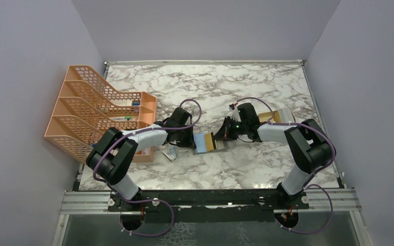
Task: Put the credit cards into the card holder
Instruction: Insert the credit card into the card holder.
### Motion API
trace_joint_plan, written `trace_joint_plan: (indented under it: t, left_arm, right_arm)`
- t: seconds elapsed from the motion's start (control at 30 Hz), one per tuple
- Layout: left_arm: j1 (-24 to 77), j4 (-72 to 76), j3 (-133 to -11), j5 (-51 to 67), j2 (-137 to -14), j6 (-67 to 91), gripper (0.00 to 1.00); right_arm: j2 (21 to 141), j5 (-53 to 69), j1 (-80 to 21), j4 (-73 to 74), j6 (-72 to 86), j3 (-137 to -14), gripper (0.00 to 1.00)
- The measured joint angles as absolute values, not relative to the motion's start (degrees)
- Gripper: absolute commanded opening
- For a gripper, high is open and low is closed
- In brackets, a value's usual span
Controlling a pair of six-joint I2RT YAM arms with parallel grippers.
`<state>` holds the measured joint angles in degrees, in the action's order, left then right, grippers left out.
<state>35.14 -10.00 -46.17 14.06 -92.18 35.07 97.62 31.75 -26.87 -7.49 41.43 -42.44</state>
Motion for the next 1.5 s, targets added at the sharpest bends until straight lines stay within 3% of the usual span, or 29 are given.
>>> trace_joint_plan:
  t: [0.3,0.47,0.63,1.13,1.5]
  left_arm:
    - [35.14,-9.91,-46.11,14.09,-92.16,36.05,0.01]
    - [35.11,-9.67,-45.98,14.11,-92.16,36.71,0.01]
    - [35.11,-9.04,-45.91,14.11,-92.16,37.01,0.01]
    - [35.11,-7.73,-45.06,14.20,-91.94,37.95,0.01]
    - [35.11,-7.68,-45.06,14.57,-91.94,38.00,0.01]
  right_arm:
    - [97.91,32.29,-26.87,-10.76,43.66,-41.25,0.02]
    - [97.91,32.25,-26.89,-11.62,44.58,-40.42,0.18]
    - [97.93,31.90,-26.92,-10.72,44.66,-40.16,0.25]
    - [95.46,27.81,-27.42,-4.34,43.24,-40.97,0.31]
    - [96.14,27.27,-31.73,-4.36,43.81,-41.47,0.25]
